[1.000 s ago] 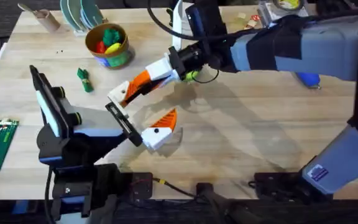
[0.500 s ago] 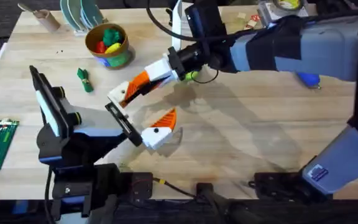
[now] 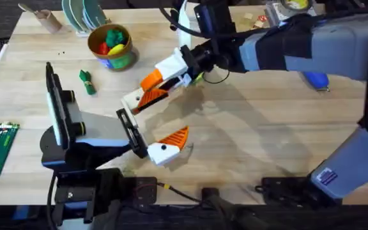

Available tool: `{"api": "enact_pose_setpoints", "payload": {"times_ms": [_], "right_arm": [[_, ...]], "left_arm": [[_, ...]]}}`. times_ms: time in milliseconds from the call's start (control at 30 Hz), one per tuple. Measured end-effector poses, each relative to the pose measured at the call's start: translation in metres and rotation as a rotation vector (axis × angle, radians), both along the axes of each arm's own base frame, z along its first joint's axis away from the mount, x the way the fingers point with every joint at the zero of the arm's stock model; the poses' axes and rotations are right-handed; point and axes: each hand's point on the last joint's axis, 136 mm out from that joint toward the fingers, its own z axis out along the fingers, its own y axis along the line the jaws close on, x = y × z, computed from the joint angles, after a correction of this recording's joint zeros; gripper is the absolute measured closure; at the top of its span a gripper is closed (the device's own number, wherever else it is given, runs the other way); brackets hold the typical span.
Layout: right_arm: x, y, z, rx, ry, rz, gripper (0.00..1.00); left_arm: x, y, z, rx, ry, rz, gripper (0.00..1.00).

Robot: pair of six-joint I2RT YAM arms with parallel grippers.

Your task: Pick up the gripper from the table and insert it into the empty holder that is missing its gripper. Then pick up a screw, insert it into the mounting hole, and use the screwdriver to tighten it. Finally, clean up the table by picking up the vegetable and placing it into the bucket.

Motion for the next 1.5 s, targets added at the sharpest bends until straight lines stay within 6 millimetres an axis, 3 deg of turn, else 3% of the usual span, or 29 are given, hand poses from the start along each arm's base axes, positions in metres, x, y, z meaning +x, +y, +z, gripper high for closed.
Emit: {"api": "enact_pose_setpoints", "payload": {"times_ms": [33, 67, 200, 333, 533, 633, 767, 900, 1067, 1500], "right_arm": [[0.001, -0.006, 0.004, 0.016, 0.013, 0.016, 0.122], [0.005, -0.007, 0.004, 0.017, 0.004, 0.002, 0.100], [0.032, -0.013, -0.004, -0.018, -0.034, -0.115, 0.089], [0.077, -0.022, -0.020, -0.098, -0.105, -0.316, 0.086], [0.139, -0.054, -0.038, -0.207, -0.192, -0.579, 0.081], [0.158, -0.075, -0.049, -0.281, -0.207, -0.665, 0.080], [0.154, -0.106, -0.075, -0.492, -0.200, -0.728, 0.081], [0.143, -0.117, -0.083, -0.688, -0.323, -0.741, 0.078], [0.136, -0.103, -0.083, -0.827, -0.540, -0.725, 0.079], [0.132, -0.095, -0.095, -0.979, -0.826, -0.677, 0.239]], "left_arm": [[-0.004, -0.002, -0.001, -0.003, 0.006, -0.023, 0.008], [-0.007, -0.004, -0.001, -0.007, 0.013, -0.043, 0.008], [-0.018, -0.010, 0.000, -0.015, 0.022, -0.114, 0.008], [-0.021, -0.012, 0.000, -0.018, 0.023, -0.135, 0.008], [-0.023, -0.013, 0.000, -0.021, 0.025, -0.149, 0.008], [-0.024, -0.013, 0.000, -0.021, 0.025, -0.151, 0.006], [-0.024, -0.013, 0.000, -0.021, 0.025, -0.152, 0.008], [-0.024, -0.013, 0.000, -0.022, 0.025, -0.154, 0.008], [-0.024, -0.013, 0.000, -0.022, 0.025, -0.154, 0.008], [-0.025, -0.013, -0.005, -0.028, 0.065, -0.153, 0.008]]}}
